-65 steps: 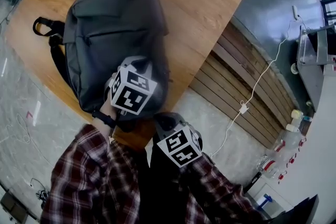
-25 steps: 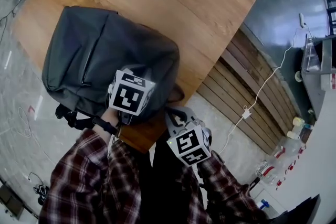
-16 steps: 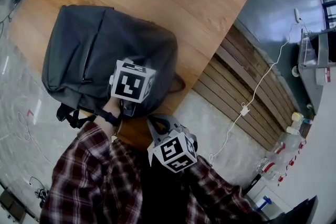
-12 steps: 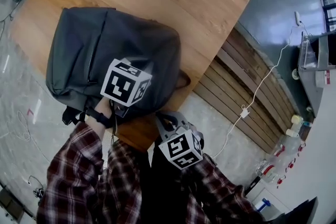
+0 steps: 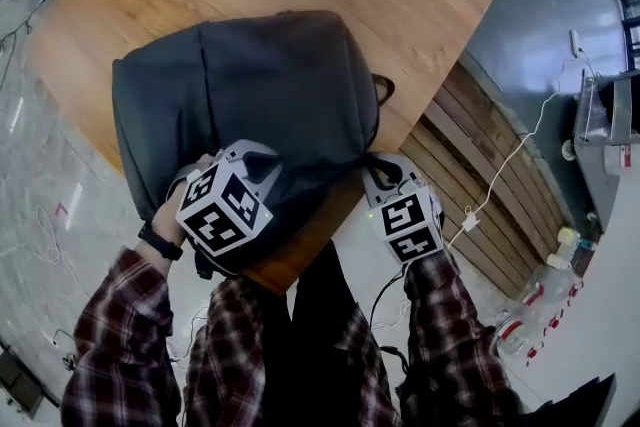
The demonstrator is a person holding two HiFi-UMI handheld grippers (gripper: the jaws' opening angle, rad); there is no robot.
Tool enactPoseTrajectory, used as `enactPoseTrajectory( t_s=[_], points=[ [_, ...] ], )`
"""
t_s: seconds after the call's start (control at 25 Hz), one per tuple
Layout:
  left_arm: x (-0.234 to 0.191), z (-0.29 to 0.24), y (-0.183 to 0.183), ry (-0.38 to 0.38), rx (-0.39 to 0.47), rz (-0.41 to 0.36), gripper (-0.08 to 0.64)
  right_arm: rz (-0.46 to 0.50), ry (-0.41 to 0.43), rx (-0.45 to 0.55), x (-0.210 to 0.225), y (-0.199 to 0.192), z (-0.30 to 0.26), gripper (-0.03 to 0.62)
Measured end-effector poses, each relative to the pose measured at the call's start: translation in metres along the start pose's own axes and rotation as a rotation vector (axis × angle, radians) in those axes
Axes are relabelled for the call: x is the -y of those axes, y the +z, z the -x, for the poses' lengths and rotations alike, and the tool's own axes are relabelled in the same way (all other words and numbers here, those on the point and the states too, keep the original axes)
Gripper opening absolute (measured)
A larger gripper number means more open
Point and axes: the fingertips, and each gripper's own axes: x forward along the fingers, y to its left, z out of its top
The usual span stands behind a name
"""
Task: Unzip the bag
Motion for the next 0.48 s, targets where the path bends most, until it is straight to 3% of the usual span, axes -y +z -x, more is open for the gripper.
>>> enactPoseTrajectory(
  t_s=[0.2, 0.48],
  points=[
    [-0.011, -0.01, 0.013, 0.021, 0.085, 0.15, 0.009, -0.007, -0.041, 0.013, 0.043, 0.024, -0.026, 0.011],
    [-0.03, -0.02, 0.019, 0.092, 0.099, 0.191, 0.009, -0.1, -0.032, 0.016, 0.044, 0.022, -0.027, 0.011]
  ],
)
